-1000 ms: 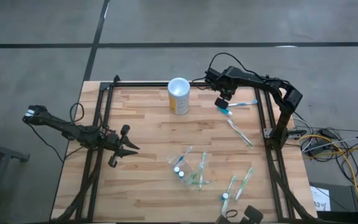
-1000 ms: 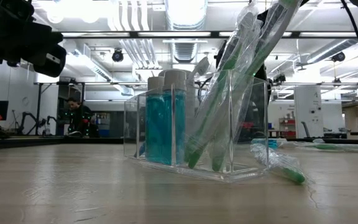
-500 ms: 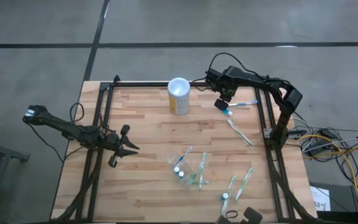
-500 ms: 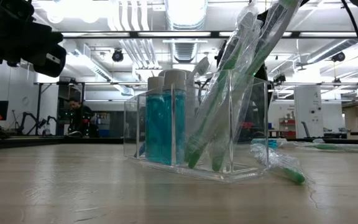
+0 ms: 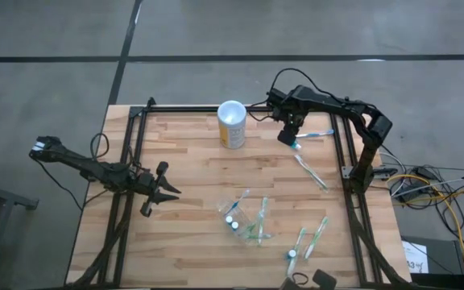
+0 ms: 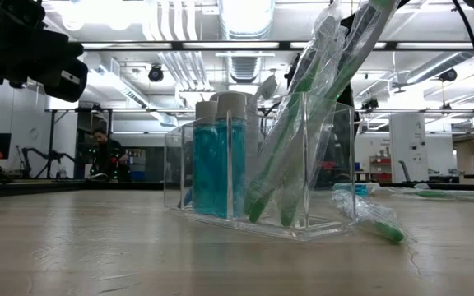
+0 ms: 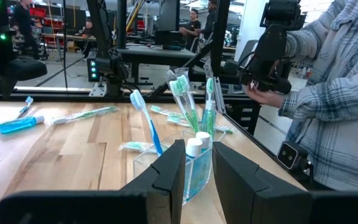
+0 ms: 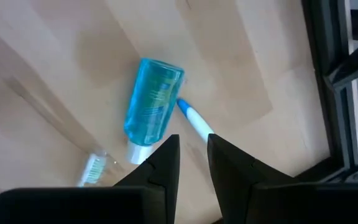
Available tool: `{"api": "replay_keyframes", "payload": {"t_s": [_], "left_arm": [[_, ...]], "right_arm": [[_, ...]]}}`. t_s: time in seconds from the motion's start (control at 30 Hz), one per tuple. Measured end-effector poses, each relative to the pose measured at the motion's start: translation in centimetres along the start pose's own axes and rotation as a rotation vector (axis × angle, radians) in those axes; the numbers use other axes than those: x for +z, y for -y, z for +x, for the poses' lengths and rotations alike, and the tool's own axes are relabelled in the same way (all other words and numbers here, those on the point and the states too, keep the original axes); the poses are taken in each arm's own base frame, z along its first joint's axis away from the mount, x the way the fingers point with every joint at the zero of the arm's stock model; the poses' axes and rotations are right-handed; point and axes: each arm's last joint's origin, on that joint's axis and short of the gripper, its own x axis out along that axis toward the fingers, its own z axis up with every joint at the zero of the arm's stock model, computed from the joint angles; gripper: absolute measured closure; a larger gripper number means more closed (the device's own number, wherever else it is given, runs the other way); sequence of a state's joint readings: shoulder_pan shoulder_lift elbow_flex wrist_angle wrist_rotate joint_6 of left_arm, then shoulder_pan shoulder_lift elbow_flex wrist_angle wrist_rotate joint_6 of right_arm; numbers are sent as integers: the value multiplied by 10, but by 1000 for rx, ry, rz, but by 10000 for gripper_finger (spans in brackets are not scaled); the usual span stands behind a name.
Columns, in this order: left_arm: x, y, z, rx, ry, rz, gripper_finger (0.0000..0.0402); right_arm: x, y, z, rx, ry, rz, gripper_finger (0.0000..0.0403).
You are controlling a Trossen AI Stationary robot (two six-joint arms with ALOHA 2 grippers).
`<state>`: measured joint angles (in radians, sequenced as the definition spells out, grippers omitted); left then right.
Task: Pick & Place toothbrushing station
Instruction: Put the blue toothbrush into the left section of the transparent organizer
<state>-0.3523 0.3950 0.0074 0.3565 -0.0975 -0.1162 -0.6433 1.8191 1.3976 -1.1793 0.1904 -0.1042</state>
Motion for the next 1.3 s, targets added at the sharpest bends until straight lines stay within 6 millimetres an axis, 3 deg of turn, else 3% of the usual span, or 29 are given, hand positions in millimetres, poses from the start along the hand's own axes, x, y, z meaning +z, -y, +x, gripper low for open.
{"api": "replay_keyframes", "payload": {"t_s": [0.2, 0.53, 0.67, 0.87, 1.3], "left_arm": [[0, 0, 0, 0, 0, 0, 316], [0, 0, 0, 0, 0, 0, 316], [0, 0, 0, 0, 0, 0, 316], [0, 0, 0, 0, 0, 0, 316], [0, 0, 0, 0, 0, 0, 316]], "right_arm": [[0, 4, 1, -14, 2, 11, 313], [0, 5, 1, 6, 2, 3, 220], [-1, 5, 1, 6, -4, -89, 200], [-1, 6, 3, -9, -6, -265, 208], [-15, 11, 28, -9, -103, -352, 237]]}}
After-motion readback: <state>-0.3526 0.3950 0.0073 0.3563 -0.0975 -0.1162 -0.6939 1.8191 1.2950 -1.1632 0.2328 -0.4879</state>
